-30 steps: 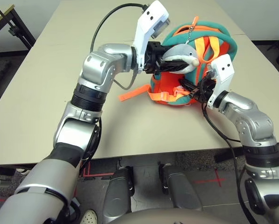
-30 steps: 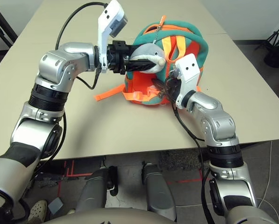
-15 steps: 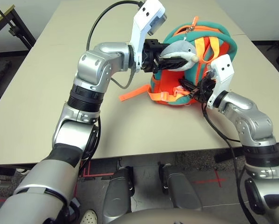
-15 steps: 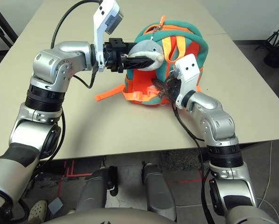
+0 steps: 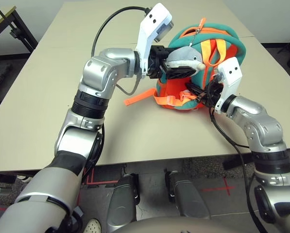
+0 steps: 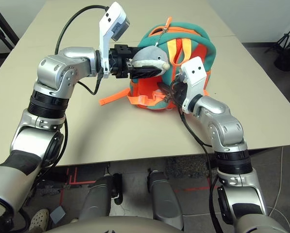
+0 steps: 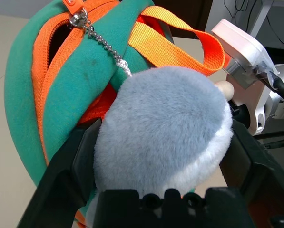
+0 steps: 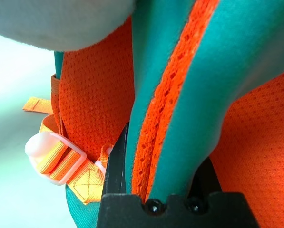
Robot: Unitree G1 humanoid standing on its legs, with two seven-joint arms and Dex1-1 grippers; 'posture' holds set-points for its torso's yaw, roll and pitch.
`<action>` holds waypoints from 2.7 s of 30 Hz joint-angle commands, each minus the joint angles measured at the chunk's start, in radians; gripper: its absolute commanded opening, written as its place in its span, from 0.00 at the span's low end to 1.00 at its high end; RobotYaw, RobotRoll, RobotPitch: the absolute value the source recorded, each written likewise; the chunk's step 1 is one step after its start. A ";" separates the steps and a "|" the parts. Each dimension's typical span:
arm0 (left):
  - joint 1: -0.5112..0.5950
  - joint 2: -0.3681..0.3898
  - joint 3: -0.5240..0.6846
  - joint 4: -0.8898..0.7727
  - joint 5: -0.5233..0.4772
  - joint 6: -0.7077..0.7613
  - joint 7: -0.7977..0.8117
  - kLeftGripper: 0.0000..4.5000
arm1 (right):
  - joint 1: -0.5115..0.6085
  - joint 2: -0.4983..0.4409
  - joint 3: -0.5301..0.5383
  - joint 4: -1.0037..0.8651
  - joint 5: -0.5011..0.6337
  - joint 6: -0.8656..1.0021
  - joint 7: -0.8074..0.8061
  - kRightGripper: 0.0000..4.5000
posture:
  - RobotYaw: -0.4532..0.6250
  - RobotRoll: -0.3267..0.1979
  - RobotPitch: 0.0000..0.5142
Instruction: Put the pencil case into the backpack and zip it.
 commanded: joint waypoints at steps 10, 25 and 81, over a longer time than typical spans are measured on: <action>0.003 -0.003 0.012 -0.002 -0.001 -0.004 0.009 0.28 | 0.018 0.001 0.028 0.035 -0.017 0.014 0.005 0.14 | 0.28 0.62 0.29; -0.058 0.199 0.260 -0.069 -0.131 0.135 0.051 0.28 | 0.027 0.003 0.032 0.032 -0.021 0.013 0.006 0.14 | 0.29 0.62 0.31; 0.184 -0.016 0.099 0.583 0.196 -0.297 -0.044 0.39 | -0.008 0.027 0.060 0.081 -0.060 -0.024 0.006 0.14 | 0.31 0.62 0.34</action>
